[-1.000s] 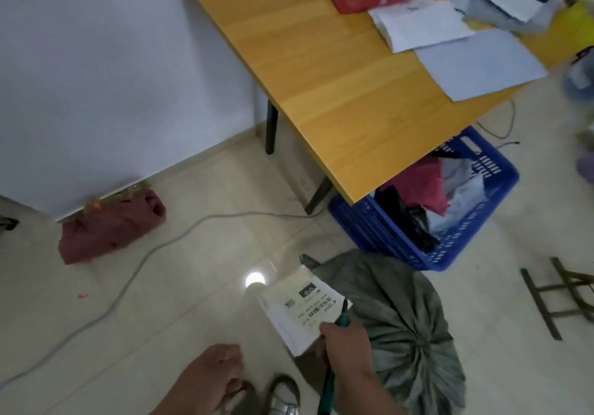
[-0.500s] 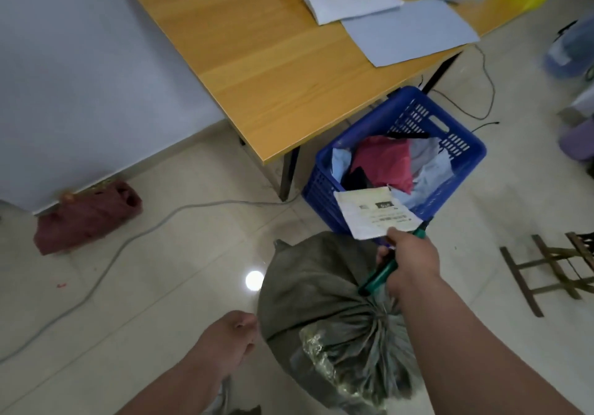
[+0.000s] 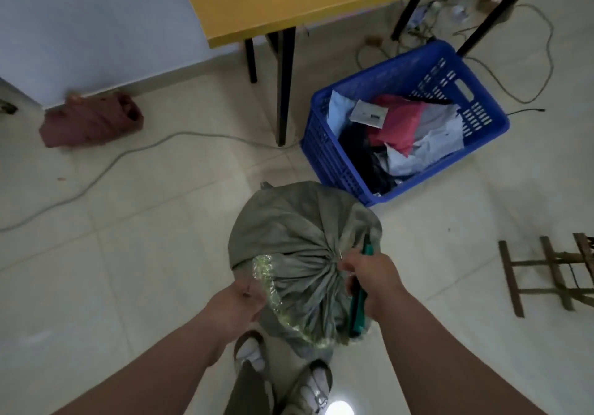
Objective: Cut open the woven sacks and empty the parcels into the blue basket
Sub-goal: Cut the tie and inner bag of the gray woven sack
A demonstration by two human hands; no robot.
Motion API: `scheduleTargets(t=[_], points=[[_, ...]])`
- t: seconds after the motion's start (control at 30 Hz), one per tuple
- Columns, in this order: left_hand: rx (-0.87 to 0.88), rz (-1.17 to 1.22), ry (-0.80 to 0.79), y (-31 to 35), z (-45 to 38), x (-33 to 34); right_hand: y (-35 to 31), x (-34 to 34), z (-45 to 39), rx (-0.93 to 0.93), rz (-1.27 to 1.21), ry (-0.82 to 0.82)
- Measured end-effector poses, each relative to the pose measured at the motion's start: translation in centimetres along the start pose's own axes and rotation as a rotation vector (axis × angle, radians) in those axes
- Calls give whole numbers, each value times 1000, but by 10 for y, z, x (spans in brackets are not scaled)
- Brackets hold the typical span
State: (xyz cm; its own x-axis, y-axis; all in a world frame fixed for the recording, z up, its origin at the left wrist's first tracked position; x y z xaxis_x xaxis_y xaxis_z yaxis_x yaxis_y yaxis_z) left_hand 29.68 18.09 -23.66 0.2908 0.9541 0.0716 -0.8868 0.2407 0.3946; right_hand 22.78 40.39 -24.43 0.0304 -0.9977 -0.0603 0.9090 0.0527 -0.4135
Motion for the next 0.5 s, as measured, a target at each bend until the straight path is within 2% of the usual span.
scheduleTargets(t=[0.27, 0.5], points=[[-42, 129, 60, -34, -55, -6, 53, 2, -79, 2, 254, 40], [-102, 268, 98, -58, -118, 33, 73, -7, -170, 28, 633, -12]])
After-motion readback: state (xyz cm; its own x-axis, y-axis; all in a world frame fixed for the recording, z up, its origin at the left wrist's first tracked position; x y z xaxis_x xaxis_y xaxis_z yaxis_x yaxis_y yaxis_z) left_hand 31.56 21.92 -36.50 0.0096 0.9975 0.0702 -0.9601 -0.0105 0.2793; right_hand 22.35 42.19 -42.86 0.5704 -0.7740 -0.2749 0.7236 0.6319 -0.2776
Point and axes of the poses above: each hand's wrist, its own z-axis away from the middle knuckle, its own x-axis out of the palm, y = z × x, the point moved 3 cm from there along -z, towards the middle knuckle, and after that the axes turned 15 degrees about -y, right-handed, at the moved point
